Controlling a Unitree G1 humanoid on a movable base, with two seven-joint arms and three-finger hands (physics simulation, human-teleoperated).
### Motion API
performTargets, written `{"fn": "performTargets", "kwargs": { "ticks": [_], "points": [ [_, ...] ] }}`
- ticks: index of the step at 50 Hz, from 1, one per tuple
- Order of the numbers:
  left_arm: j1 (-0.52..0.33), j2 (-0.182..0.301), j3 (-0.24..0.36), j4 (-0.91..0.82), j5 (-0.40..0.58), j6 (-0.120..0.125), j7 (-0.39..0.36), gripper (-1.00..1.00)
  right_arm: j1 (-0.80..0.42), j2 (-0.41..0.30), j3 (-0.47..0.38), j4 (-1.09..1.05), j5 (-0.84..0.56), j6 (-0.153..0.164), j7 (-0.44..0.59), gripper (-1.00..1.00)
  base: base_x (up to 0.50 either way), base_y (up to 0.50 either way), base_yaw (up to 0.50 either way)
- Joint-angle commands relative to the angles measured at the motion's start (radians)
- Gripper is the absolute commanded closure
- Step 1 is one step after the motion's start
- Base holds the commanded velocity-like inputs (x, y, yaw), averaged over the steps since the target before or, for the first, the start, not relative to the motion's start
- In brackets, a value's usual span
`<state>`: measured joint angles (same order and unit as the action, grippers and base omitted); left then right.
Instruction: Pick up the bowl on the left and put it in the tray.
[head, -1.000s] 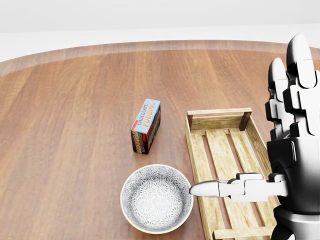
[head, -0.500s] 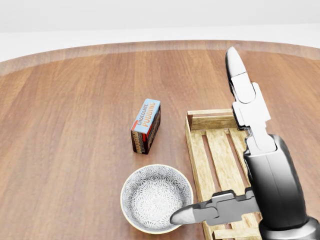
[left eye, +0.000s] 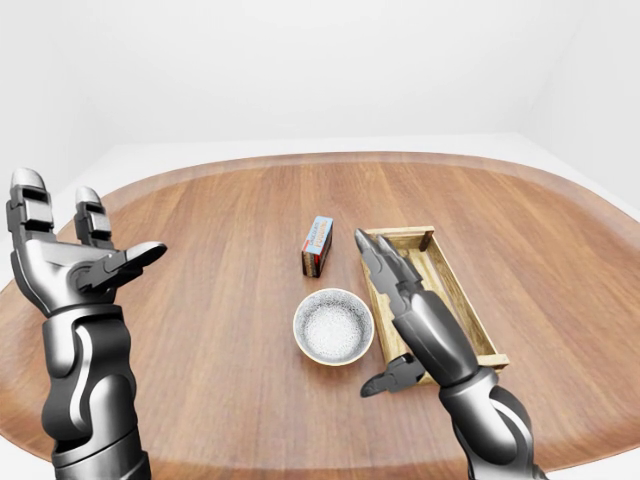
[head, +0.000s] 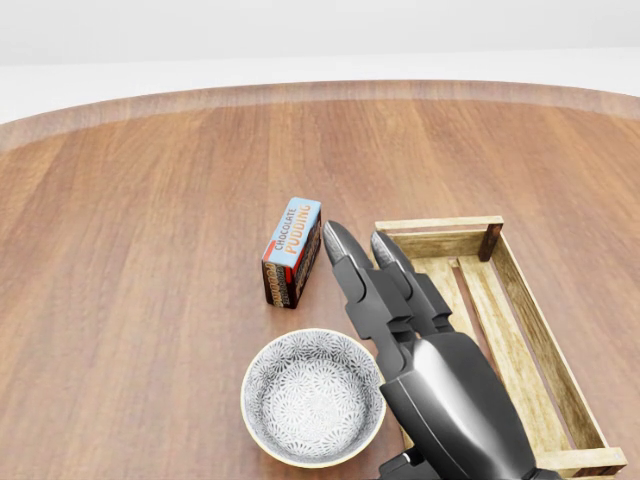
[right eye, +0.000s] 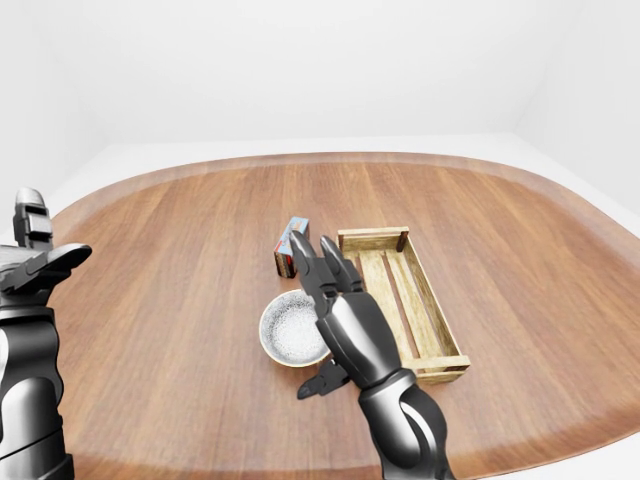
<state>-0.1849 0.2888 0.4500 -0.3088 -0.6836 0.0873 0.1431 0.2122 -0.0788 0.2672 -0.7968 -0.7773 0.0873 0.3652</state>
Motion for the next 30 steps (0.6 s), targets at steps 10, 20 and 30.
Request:
{"fn": "performTargets", "kwargs": {
  "ticks": [10,20,30],
  "points": [
    [-0.003,0.010,0.008,0.004,-0.023,0.000,0.009,-1.00,0.071,-0.001,0.030,0.027,-0.170,0.000,0.100,-1.00,0.00,0.00,0.00],
    [-0.016,0.021,0.012,-0.017,-0.037,0.000,0.031,-1.00,0.087,-0.006,0.040,0.042,-0.237,0.000,0.143,-1.00,0.00,0.00,0.00],
    [0.005,-0.001,-0.002,0.004,-0.006,0.000,-0.002,-1.00,0.093,0.002,0.017,0.068,-0.313,0.000,0.204,-1.00,0.00,0.00,0.00]
  ]
}}
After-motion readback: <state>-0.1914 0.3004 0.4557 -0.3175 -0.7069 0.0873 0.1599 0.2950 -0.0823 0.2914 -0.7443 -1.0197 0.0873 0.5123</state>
